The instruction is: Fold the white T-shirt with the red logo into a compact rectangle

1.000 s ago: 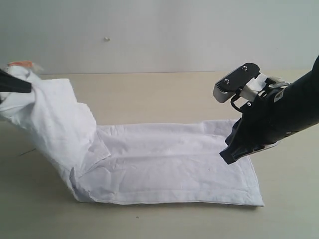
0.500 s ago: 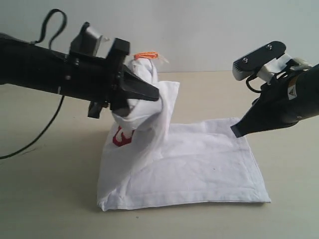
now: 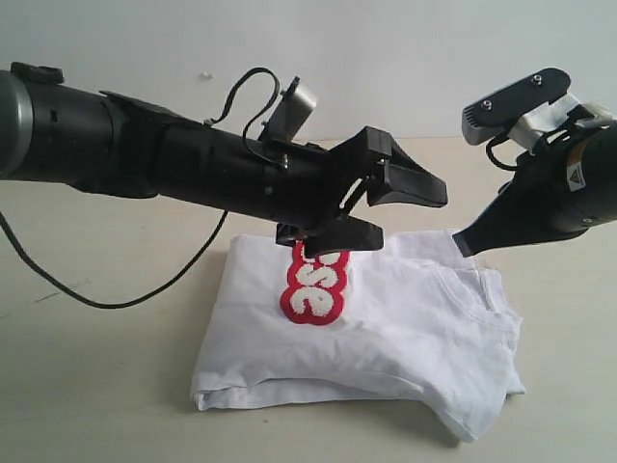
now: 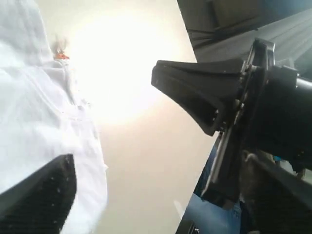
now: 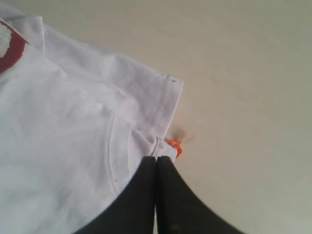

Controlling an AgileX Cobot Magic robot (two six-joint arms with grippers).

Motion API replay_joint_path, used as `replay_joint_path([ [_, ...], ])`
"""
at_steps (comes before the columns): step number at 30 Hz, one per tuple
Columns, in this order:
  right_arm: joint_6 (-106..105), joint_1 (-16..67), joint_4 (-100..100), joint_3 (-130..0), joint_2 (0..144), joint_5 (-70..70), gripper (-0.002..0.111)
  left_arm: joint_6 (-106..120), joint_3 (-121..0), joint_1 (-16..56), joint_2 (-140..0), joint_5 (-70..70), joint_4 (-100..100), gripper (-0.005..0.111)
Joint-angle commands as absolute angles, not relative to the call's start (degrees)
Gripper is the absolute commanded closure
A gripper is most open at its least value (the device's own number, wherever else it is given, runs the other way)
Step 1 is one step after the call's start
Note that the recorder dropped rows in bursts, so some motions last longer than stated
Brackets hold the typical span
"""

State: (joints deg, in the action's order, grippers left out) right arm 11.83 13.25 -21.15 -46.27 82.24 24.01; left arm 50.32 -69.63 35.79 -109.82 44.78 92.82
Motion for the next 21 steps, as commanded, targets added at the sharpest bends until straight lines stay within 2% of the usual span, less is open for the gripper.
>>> replay_joint_path([
  [1, 12.06, 13.3, -21.57, -46.1, 81.81, 24.07, 0.108, 50.6, -71.45, 33.54, -109.47, 46.62, 88.31, 0.026],
  [3, 12.06, 13.3, -21.57, -46.1, 81.81, 24.72, 0.108, 50.15, -71.45, 32.04, -109.12, 47.64, 84.31, 0.034],
  [5, 9.82, 13.3, -20.56, -46.1, 81.97, 25.6, 0.108, 48.94, -71.45, 29.98, -109.14, 49.72, 78.04, 0.047],
  [10, -5.63, 13.3, -6.77, -46.1, 84.82, 26.32, 0.108, 42.37, -71.45, 27.89, -109.75, 55.08, 54.99, 0.088],
  [12, -13.44, 13.3, 0.71, -46.1, 87.19, 26.62, 0.108, 39.8, -71.45, 28.1, -110.47, 55.45, 49.66, 0.095],
  [15, -18.87, 13.3, 6.47, -46.1, 90.92, 28.52, 0.108, 39.35, -71.31, 28.1, -112.06, 55.76, 49.11, 0.092],
  [21, -20.37, 13.3, 7.14, -46.1, 97.46, 26.71, 0.108, 39.35, -71.31, 28.1, -115.71, 56.69, 48.86, 0.065],
])
